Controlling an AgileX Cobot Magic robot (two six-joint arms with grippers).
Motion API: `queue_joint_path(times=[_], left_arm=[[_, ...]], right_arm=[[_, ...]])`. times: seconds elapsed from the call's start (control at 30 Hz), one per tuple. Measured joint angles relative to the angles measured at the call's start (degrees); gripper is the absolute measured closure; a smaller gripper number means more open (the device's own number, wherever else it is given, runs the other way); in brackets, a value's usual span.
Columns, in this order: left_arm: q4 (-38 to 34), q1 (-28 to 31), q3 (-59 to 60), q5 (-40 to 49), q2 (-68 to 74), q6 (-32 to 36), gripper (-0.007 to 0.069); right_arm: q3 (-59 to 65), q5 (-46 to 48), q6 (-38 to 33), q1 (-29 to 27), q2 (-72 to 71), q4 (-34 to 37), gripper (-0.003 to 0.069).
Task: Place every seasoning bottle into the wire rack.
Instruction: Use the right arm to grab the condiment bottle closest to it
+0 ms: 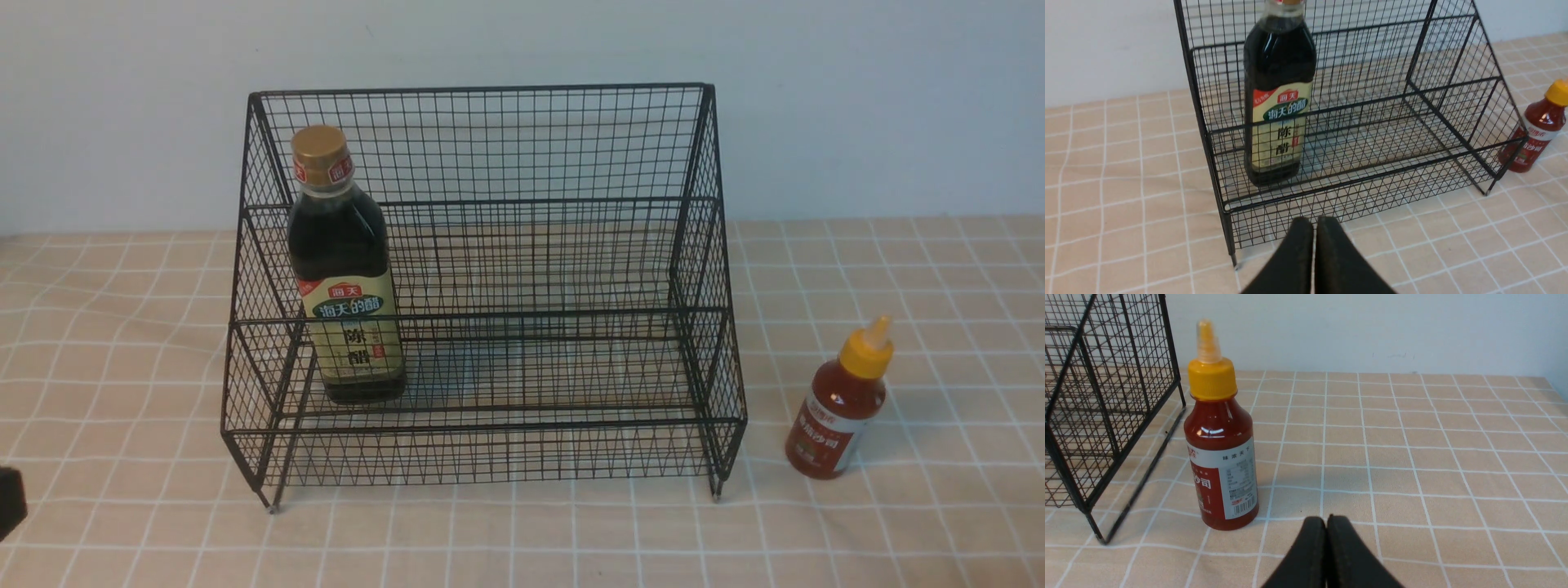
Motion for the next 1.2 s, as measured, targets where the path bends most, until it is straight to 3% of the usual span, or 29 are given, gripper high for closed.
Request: queue_joint_path(times=[0.33, 0.53, 0.8, 0.93, 1.2], left_arm=[[-0.1, 0.0, 0.3, 0.5, -7.9, 1.5, 0.0631], [3.4, 0.0, 7.3, -11.8, -8.5, 4.1, 0.0631], [18.0, 0.0, 27.6, -28.3, -14.8, -9.4, 0.0631], [19.3, 0.0, 38.3, -30.8, -15.9, -11.1, 0.0631], [19.7, 0.0, 40.1, -28.7, -16.5, -11.4, 0.0631]], right_arm=[[0.0, 0.0, 0.0, 0.0, 0.0, 0.0, 0.0671], [0.0, 0.0, 0.0, 0.0, 0.0, 0.0, 0.0671], [0.0, 0.0, 0.0, 0.0, 0.0, 0.0, 0.0671], [0.0, 0.0, 0.0, 0.0, 0.0, 0.0, 0.0671], [0.0, 0.0, 0.0, 0.0, 0.0, 0.0, 0.0671]])
